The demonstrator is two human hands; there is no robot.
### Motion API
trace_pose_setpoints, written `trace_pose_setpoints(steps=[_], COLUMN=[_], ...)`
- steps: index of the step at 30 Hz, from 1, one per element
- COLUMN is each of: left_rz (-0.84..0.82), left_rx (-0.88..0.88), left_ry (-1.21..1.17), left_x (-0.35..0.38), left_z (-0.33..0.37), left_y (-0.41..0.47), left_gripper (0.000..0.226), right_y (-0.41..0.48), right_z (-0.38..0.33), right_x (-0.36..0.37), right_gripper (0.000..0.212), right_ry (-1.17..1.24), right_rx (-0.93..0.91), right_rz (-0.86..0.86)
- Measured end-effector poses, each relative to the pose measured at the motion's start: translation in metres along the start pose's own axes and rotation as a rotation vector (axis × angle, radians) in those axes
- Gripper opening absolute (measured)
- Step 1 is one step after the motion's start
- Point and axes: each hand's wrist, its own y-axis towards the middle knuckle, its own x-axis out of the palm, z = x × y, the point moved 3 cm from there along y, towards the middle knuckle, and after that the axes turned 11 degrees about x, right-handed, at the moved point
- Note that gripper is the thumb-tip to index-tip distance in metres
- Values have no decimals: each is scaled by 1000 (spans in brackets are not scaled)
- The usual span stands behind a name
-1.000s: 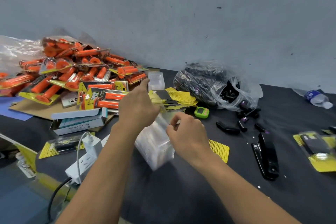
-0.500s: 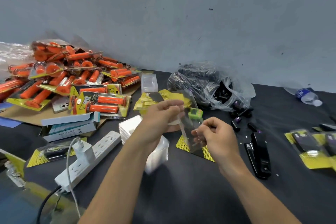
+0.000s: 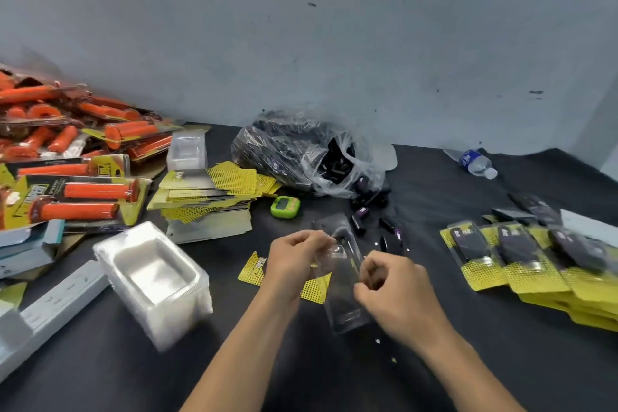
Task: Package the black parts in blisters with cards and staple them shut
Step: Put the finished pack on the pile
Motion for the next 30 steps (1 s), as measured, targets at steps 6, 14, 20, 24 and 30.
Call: trace_pose_setpoints(steps=[6,14,20,24,30], left_rz=[19,-346,87,208,258], left_rx=[16,-140,129,362,804], left_ry=[-137,-355,404,690,838], left_x=[13,23,-16,-13,0], left_z=[-10,-28,-33,-29,-27], left_y=[26,31,36,29,16], left_gripper=[16,39,33,37,43], right_y=[24,61,85,83,64], right_z=[-5,-2,52,68,59], right_x=[12,15,-25,-18,-16], right_gripper=[19,36,22,18,82], right_ry=[26,137,277,-8,-393], right_rx=[-81,16,220,351,358], right_rz=[135,389,349,82,28])
